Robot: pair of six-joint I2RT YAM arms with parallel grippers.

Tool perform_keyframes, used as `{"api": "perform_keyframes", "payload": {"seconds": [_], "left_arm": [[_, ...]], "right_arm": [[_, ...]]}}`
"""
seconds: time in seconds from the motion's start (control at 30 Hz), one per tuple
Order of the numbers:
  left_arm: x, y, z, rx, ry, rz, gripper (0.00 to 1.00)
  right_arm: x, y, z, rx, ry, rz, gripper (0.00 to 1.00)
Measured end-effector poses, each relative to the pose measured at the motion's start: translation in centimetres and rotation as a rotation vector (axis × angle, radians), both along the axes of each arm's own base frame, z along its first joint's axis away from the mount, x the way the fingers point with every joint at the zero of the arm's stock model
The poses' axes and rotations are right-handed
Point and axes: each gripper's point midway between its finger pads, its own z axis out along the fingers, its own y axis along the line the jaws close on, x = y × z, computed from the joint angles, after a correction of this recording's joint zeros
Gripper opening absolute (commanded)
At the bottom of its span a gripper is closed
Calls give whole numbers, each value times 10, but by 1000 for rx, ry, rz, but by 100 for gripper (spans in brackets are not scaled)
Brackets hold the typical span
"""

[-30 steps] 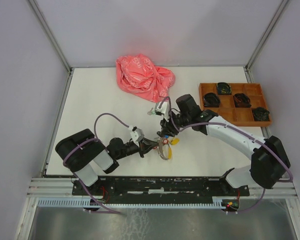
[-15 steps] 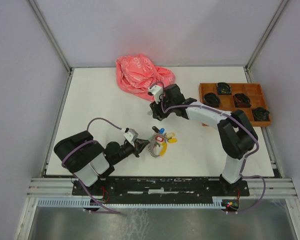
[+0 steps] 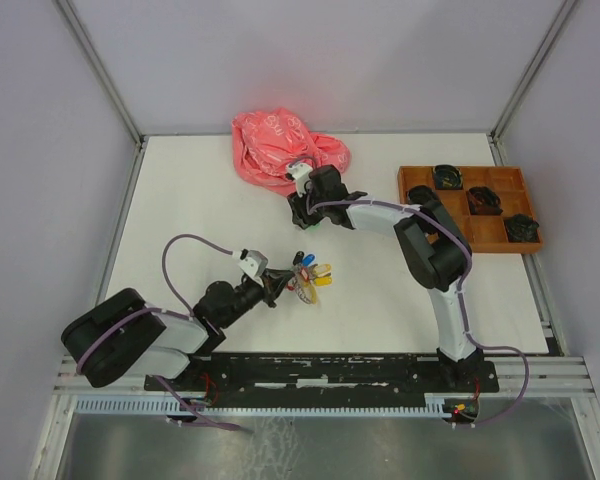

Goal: Put the keys on the keyring

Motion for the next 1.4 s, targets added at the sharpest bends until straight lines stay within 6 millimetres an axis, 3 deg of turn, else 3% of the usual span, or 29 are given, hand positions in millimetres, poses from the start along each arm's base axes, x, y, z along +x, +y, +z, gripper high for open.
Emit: {"api": "perform_keyframes", "payload": {"seconds": [0.17,0.27,0.4,0.5,0.63,0.8,0.97,1.1,1.4], "left_arm": [[-1,1,-6,18,18,-2,3],[-2,1,-8,23,23,-6,3],[-4,0,-9,26,25,-18,3],[-5,-2,-9,31,21,-32,3],[-7,-3,-9,43,6,-47,3],[-9,-5,-9,69,-24,-76,3],[-13,-11,-9,107,-59,-131,3],[-16,-14,-8,133,-99,-172,3],[-16,-19,-19,159,-113,-201,3]], "right_arm": [[-2,-1,-20,-10,53,-25,44],[-3,-1,-20,-11,68,-35,40],[-9,-4,-25,-23,101,-42,25],[-13,-6,-26,-21,116,-49,23],[-31,-18,-27,-33,146,-54,17],[-70,-47,-28,-65,209,-79,14],[-117,-84,-28,-112,284,-124,14],[-142,-103,-27,-137,327,-155,16],[-163,-120,-14,-152,383,-212,36]]}}
